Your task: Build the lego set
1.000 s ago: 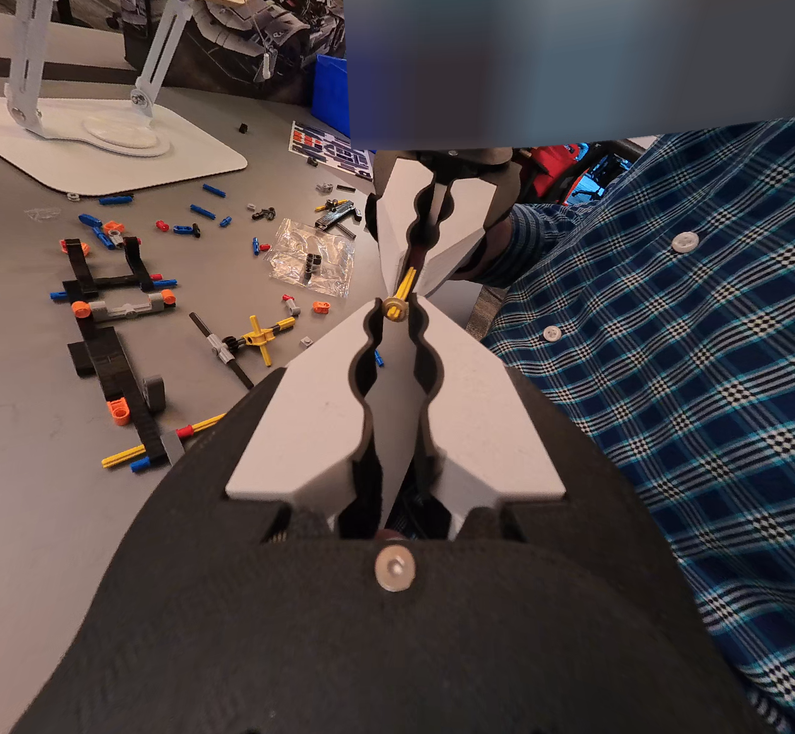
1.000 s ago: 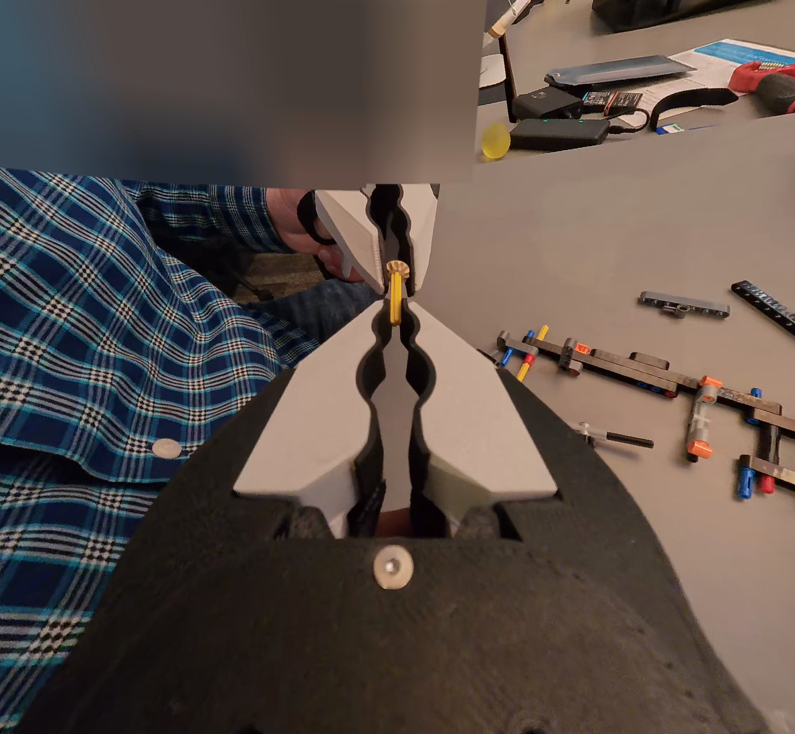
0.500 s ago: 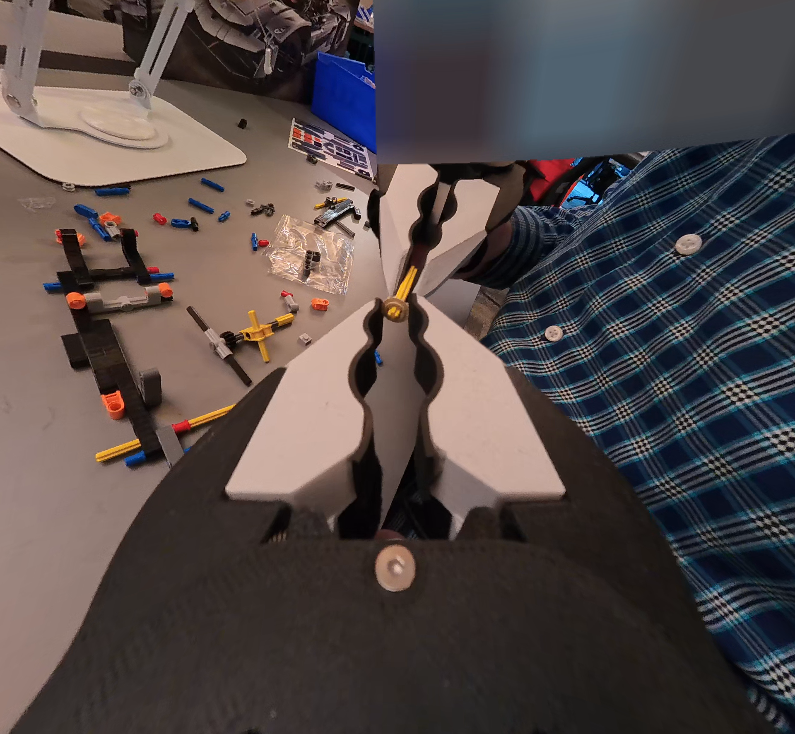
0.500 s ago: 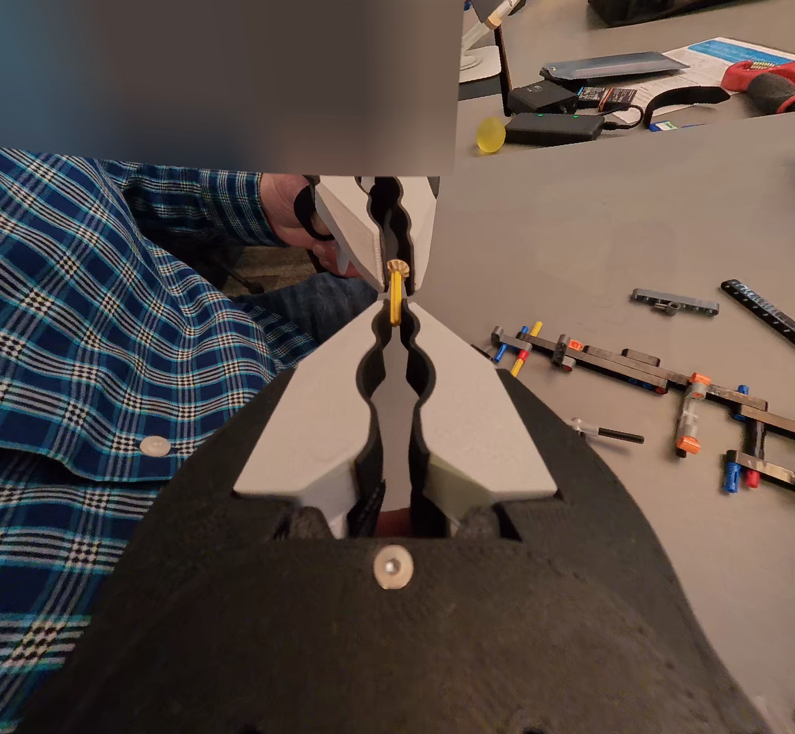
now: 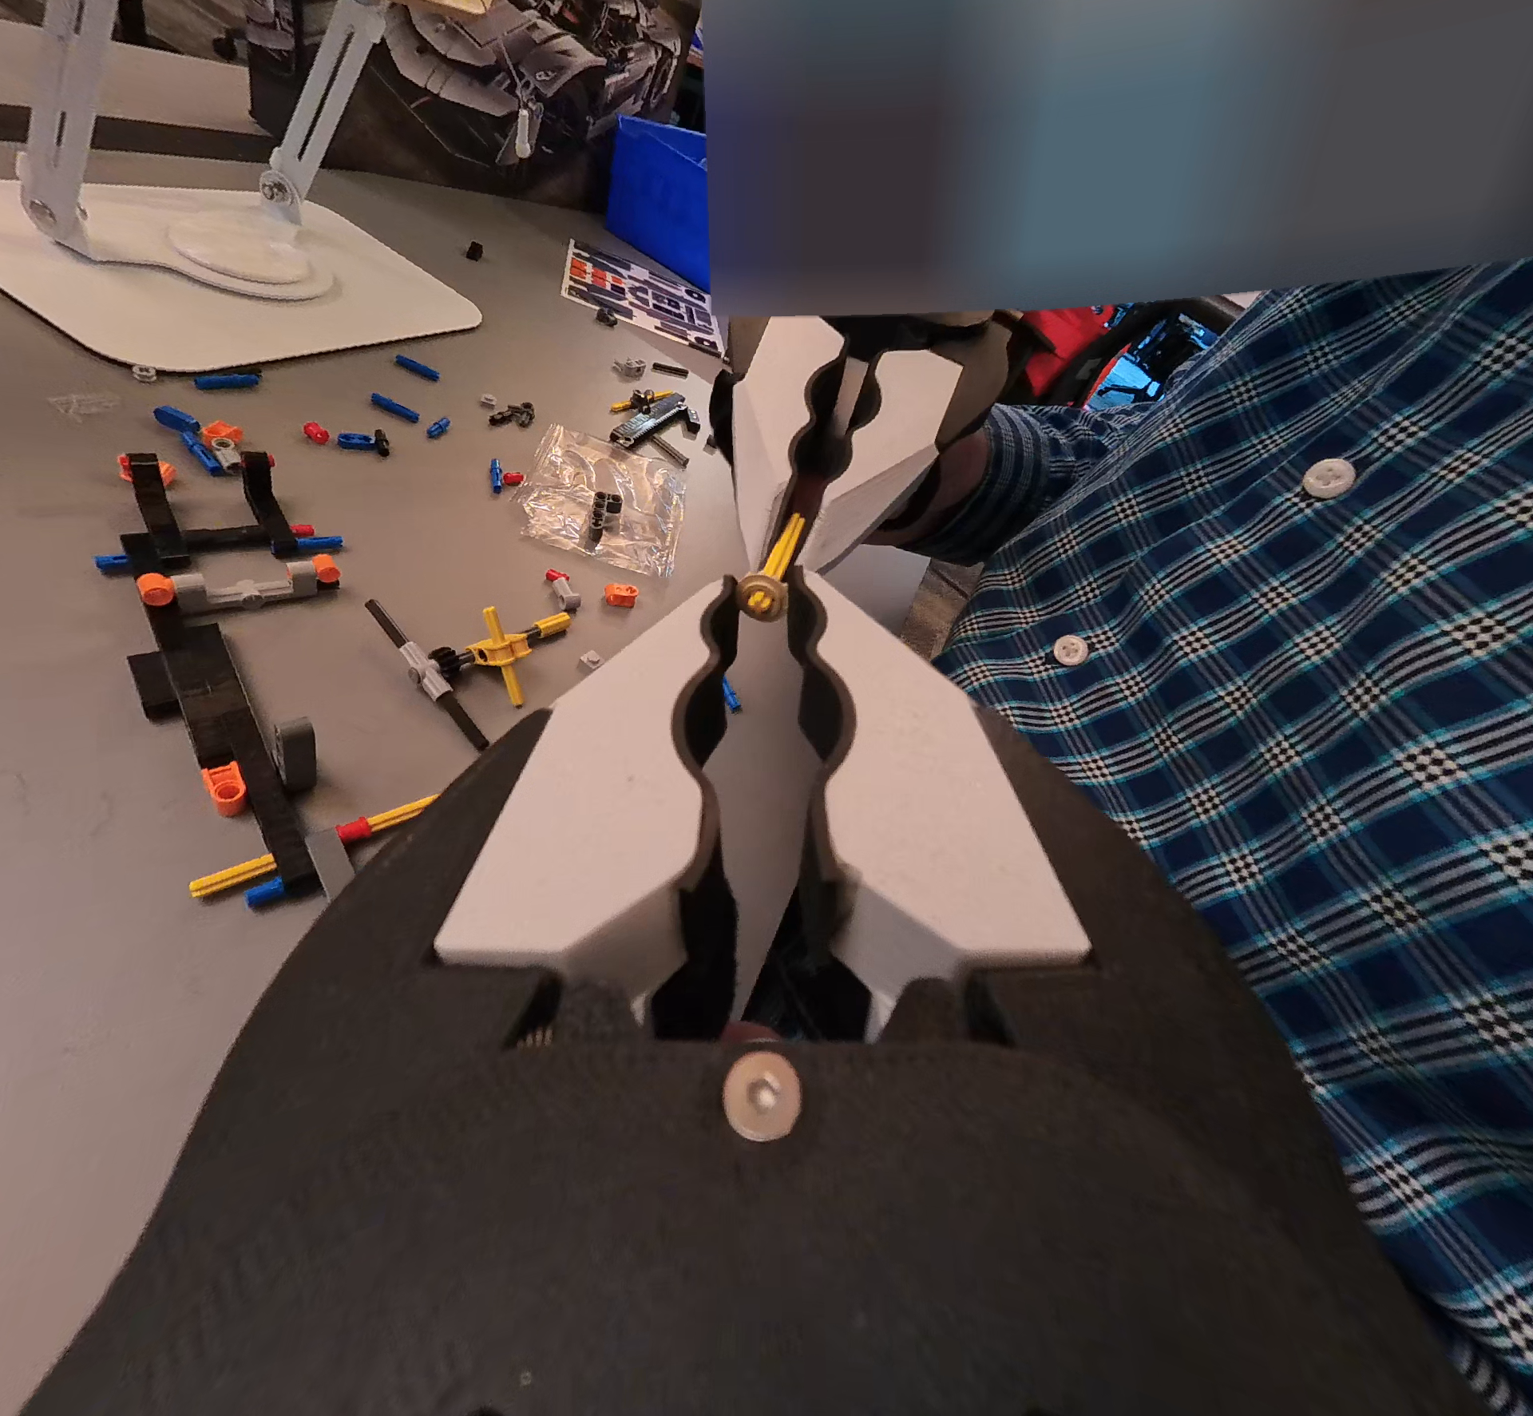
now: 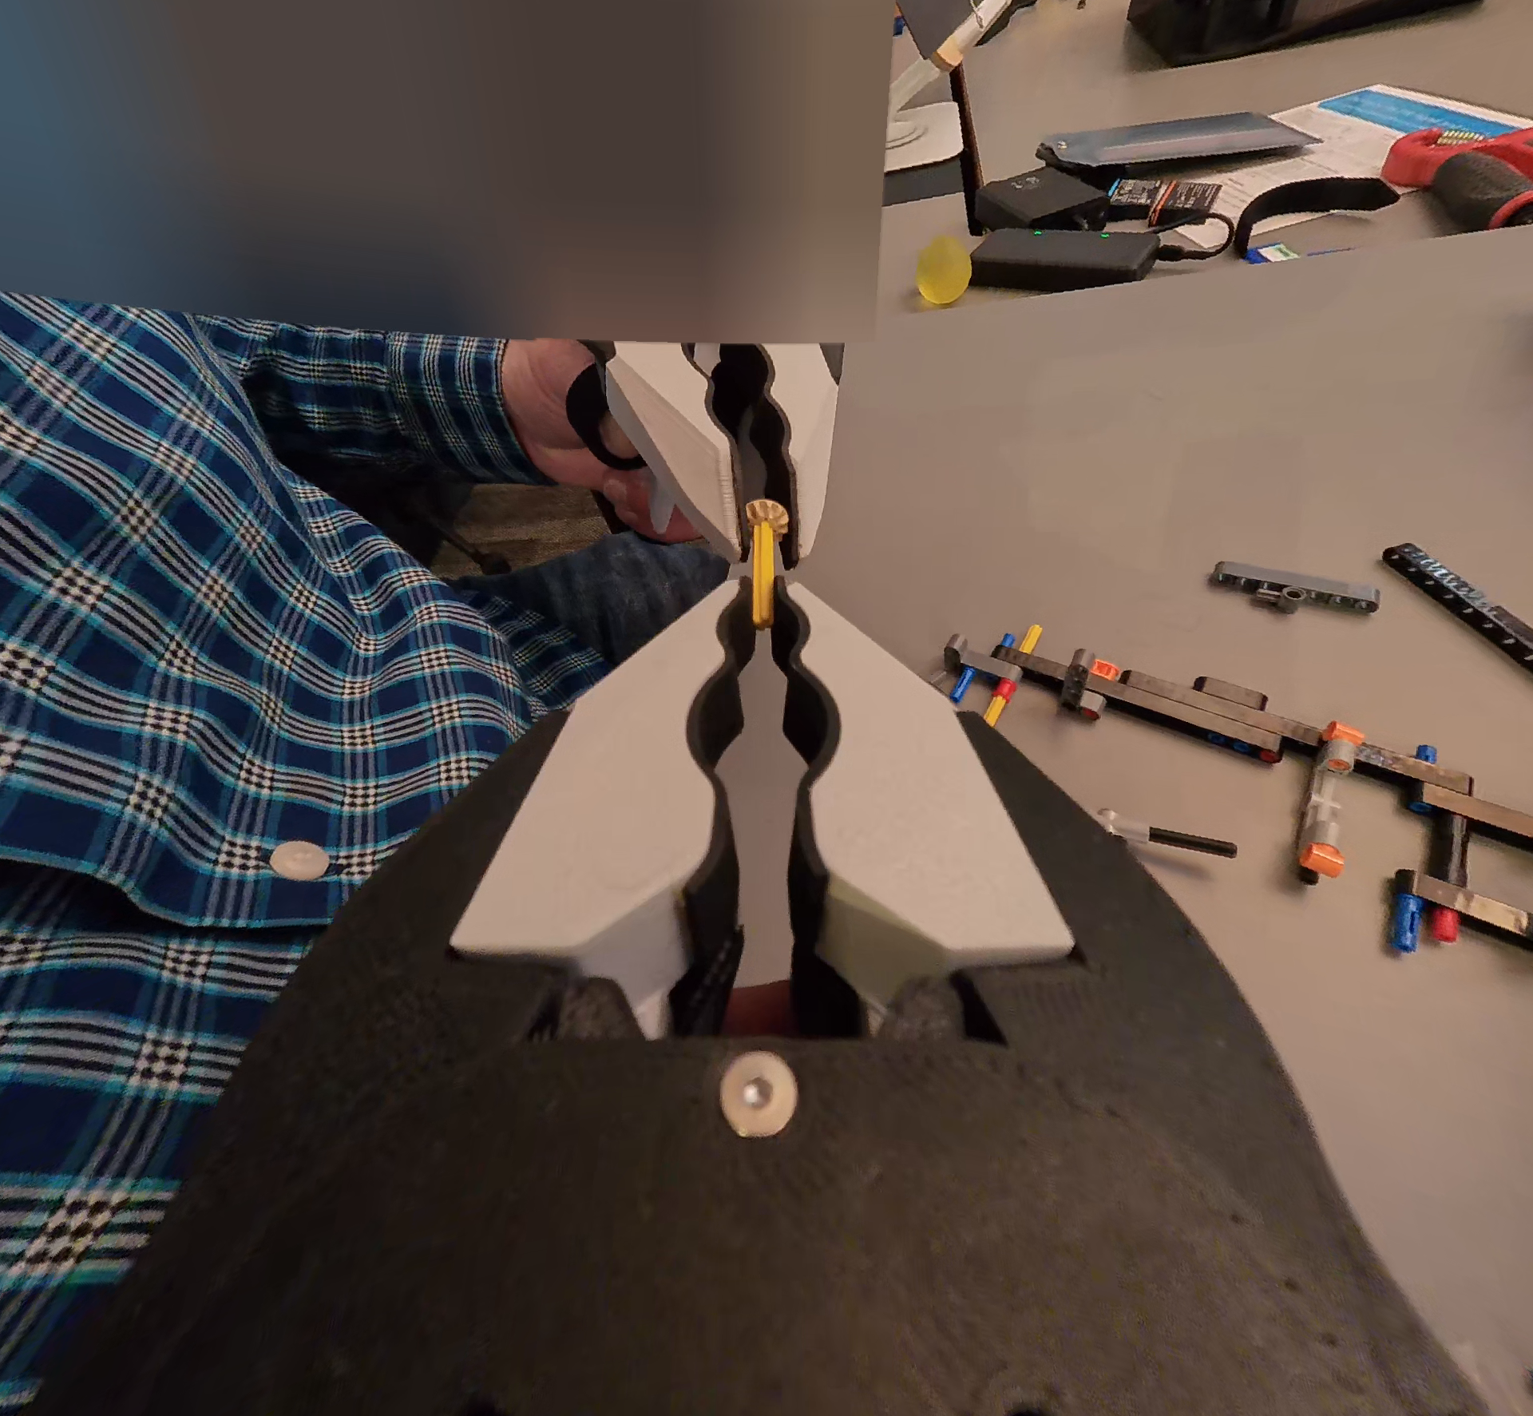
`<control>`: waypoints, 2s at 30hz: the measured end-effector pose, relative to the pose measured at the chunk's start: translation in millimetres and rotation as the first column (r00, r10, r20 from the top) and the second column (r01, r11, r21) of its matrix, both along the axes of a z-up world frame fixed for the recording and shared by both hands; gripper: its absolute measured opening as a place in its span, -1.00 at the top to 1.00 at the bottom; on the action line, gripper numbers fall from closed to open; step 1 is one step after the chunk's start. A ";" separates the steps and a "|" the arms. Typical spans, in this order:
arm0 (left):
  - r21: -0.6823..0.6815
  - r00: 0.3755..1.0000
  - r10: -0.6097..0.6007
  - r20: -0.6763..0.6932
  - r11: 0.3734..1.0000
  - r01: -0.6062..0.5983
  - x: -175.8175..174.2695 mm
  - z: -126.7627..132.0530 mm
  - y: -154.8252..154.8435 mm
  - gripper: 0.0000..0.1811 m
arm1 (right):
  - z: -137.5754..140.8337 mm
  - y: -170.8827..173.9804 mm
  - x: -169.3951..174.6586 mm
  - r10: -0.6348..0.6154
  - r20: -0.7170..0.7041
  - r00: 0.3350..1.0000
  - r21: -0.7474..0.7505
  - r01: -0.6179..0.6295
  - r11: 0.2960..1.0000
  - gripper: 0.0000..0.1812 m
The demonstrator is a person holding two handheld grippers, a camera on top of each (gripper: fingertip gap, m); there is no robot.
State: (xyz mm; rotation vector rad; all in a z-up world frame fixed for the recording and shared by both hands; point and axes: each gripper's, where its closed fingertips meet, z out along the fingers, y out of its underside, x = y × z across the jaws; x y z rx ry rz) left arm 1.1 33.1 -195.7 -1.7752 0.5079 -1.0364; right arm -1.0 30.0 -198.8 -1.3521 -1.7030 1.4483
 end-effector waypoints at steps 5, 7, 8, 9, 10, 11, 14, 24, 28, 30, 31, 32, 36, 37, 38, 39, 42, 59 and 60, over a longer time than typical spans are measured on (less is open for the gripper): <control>-0.007 1.000 -0.003 0.009 1.000 0.003 0.2 -0.9 -0.4 0.90 | -0.7 -0.4 0.1 0.004 0.001 1.000 -0.003 -0.004 1.000 0.98; -0.009 1.000 -0.003 -0.014 1.000 0.003 -0.3 -3.8 -0.5 0.90 | -2.4 -1.0 -0.1 0.011 0.014 1.000 -0.005 -0.011 1.000 0.98; -0.011 0.999 0.002 -0.036 1.000 -0.002 -0.5 -7.2 -0.2 0.90 | -4.7 -1.1 -0.3 0.016 0.031 0.999 -0.012 -0.015 1.000 0.98; -0.019 1.000 0.002 -0.025 1.000 -0.003 -0.4 -7.8 -0.2 0.90 | -5.3 -0.8 -0.2 0.020 0.036 0.999 -0.022 -0.019 1.000 0.97; -0.025 1.000 0.008 -0.011 1.000 -0.008 -1.6 -7.9 0.5 0.90 | -4.3 -0.9 0.3 0.026 0.035 0.999 -0.031 -0.025 0.999 0.95; -0.024 1.000 0.010 -0.005 1.000 -0.010 -2.5 -7.8 0.6 0.90 | -4.7 -0.7 0.7 0.028 0.039 0.999 -0.021 -0.027 0.999 0.92; -0.025 1.000 0.008 -0.016 1.000 -0.008 -2.1 -9.1 0.0 0.90 | -8.8 -0.1 0.7 0.025 0.051 0.998 0.012 -0.026 1.000 0.97; -0.079 0.987 0.045 -0.155 0.995 -0.058 -17.1 -37.3 1.4 0.56 | -20.9 4.4 2.3 0.042 0.102 0.994 -0.030 -0.039 0.999 0.98; -0.133 0.917 0.061 -0.394 0.983 -0.122 -38.5 -79.3 3.6 0.47 | -39.7 12.0 1.7 0.045 0.162 0.986 -0.027 -0.041 0.999 0.98; -0.165 0.874 0.041 -0.484 0.977 -0.137 -43.8 -99.8 4.4 0.43 | -49.4 14.3 -0.9 0.054 0.198 0.979 -0.019 -0.051 0.999 0.98; -0.173 0.849 0.037 -0.527 0.973 -0.150 -47.0 -108.9 5.0 0.43 | -55.5 15.8 -2.6 0.055 0.222 0.974 -0.012 -0.054 0.998 0.98; -0.178 0.831 0.032 -0.556 0.972 -0.157 -48.9 -115.5 5.6 0.42 | -61.1 16.1 -4.2 0.063 0.241 0.968 -0.017 -0.061 0.998 0.98; -0.169 0.787 0.035 -0.616 0.970 -0.176 -52.0 -127.1 10.1 0.51 | -83.2 14.5 -9.4 0.096 0.312 0.945 -0.004 -0.099 0.995 0.98; -0.167 0.779 0.037 -0.626 0.969 -0.180 -52.6 -127.9 11.3 0.52 | -87.7 14.9 -10.7 0.101 0.328 0.939 0.002 -0.107 0.994 0.98; -0.165 0.775 0.037 -0.631 0.970 -0.180 -52.5 -128.1 12.0 0.54 | -91.1 15.6 -12.1 0.105 0.338 0.935 0.006 -0.113 0.994 0.98; -0.161 0.771 0.039 -0.636 0.970 -0.182 -52.9 -128.4 12.6 0.56 | -93.2 16.7 -13.6 0.107 0.343 0.933 0.006 -0.116 0.993 0.98; -0.153 0.767 0.038 -0.641 0.972 -0.177 -51.3 -128.7 12.2 0.64 | -96.8 18.2 -15.6 0.111 0.359 0.927 0.011 -0.123 0.992 0.98; -0.122 0.758 0.005 -0.652 0.986 -0.112 -46.0 -129.7 12.6 0.76 | -107.6 15.7 -14.4 0.129 0.385 0.914 0.019 -0.147 0.989 0.98; -0.122 0.756 0.001 -0.654 0.987 -0.107 -45.9 -129.7 12.2 0.76 | -107.7 15.6 -14.4 0.130 0.385 0.914 0.019 -0.148 0.989 0.98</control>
